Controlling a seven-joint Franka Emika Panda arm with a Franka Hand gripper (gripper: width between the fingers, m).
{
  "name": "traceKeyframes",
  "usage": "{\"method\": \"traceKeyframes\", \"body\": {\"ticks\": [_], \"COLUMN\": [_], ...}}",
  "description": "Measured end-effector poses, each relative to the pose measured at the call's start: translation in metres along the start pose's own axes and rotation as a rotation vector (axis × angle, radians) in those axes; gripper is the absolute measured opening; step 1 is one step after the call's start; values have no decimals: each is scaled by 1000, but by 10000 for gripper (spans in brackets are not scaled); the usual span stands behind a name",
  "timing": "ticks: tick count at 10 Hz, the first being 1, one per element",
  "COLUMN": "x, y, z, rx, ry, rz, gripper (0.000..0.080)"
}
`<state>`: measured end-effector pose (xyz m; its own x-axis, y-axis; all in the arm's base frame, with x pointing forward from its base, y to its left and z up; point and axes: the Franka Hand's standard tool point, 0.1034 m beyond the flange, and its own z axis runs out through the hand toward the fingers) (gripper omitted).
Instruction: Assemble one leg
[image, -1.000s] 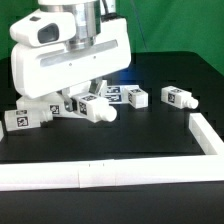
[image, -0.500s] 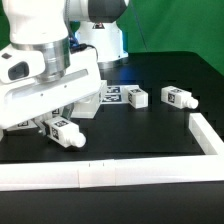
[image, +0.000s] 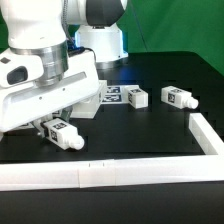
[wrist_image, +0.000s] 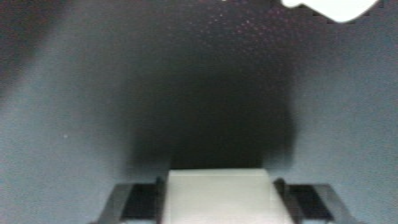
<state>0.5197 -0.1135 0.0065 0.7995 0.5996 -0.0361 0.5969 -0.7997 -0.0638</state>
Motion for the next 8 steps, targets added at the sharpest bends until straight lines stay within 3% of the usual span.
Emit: {"method": "traceKeyframes", "body": {"ticks": [1, 2, 3, 5, 7, 8], "x": [0, 0, 0, 0, -10, -16], "y": [0, 0, 0, -7, -6, -2], "z": [0, 0, 0, -5, -41, -70], "rx": [0, 0, 0, 4, 3, 30], "ry": [0, 0, 0, -3, -1, -21], "rz": [0, 0, 0, -8, -12, 11], "gripper": [339, 546, 617, 643, 648, 649]}}
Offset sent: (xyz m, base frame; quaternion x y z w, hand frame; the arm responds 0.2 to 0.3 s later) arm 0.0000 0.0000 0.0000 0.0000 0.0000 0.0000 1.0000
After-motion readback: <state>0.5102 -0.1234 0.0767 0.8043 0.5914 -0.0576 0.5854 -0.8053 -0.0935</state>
